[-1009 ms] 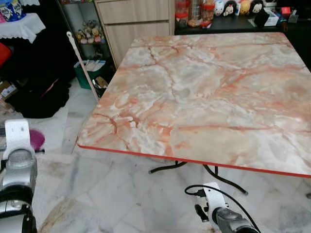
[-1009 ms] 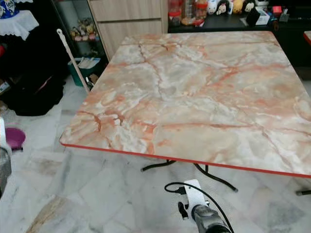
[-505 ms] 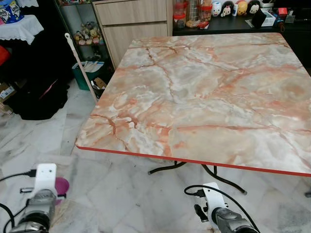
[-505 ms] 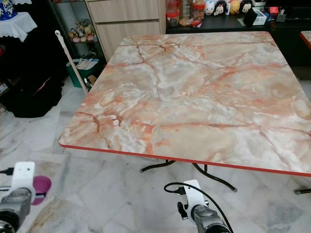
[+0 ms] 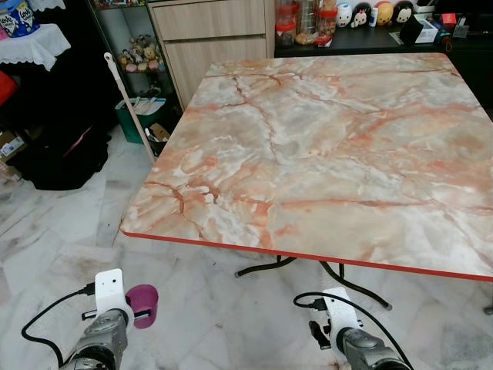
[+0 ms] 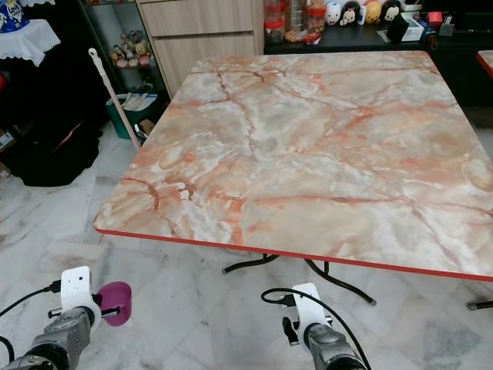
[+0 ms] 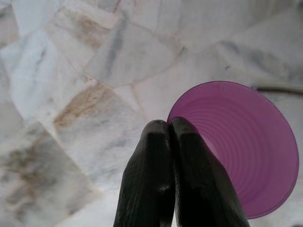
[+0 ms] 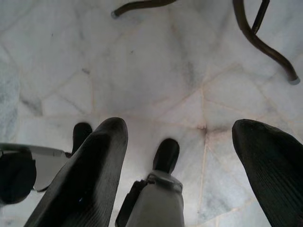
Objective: Setting the table
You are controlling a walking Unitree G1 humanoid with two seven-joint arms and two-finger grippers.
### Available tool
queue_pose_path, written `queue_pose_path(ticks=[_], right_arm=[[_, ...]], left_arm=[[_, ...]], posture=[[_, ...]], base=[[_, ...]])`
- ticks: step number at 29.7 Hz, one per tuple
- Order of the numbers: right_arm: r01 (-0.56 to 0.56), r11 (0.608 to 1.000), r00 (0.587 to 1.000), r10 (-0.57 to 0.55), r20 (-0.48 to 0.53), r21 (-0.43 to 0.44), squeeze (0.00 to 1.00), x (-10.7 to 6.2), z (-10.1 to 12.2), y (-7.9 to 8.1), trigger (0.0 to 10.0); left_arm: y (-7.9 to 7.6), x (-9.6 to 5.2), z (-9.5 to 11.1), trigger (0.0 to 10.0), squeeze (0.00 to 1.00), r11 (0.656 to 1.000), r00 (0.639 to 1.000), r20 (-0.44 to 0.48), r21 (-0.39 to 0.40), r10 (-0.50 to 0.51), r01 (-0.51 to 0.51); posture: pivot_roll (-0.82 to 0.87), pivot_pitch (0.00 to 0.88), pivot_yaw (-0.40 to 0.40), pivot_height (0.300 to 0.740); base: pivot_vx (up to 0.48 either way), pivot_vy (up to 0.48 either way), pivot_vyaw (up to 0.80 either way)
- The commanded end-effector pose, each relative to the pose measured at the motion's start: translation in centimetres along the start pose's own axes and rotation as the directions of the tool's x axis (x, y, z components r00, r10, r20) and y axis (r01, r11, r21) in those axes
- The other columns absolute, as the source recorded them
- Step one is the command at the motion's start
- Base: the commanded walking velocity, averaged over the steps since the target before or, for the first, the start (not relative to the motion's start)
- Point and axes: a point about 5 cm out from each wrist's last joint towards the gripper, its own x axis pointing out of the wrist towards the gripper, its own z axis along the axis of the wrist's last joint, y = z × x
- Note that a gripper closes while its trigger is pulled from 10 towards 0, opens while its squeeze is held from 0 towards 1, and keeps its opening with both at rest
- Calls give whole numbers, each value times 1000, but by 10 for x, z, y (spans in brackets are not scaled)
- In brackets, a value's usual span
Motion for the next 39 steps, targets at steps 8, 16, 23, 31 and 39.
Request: queue_pose_path(ticks=[8,16,23,31,39], right_arm=[[1,1000,999,-2,38,23,0,0,2,1,10000],[-2,999,999,0,52,38,0,0,3,2,10000],[2,1000,1000,-2,29,2,0,0,1,1,10000],[13,1000,999,-14,32,29,0,0,0,1,10000],[29,999,1000,-29,0,30,0,0,-3,0,10000]], left_arm=[[-5,-1,1,10000,0,992,998,55,-122,-8,15],[-12,-1,-4,10000,0,996,998,42,-78,-40,43],[-13,-2,-7,10000,0,998,999,25,-54,-39,40],[-13,-3,-13,10000,0,999,999,6,-22,-40,40],[-12,-4,-16,10000,0,999,999,-4,-20,-34,34]], posture=[[-50,70,92,740],[-57,76,96,740],[-53,69,94,740],[-79,48,105,740],[-80,28,108,740]], base=[[0,0,0],[0,0,0],[0,0,0],[0,0,0],[0,-270,0]])
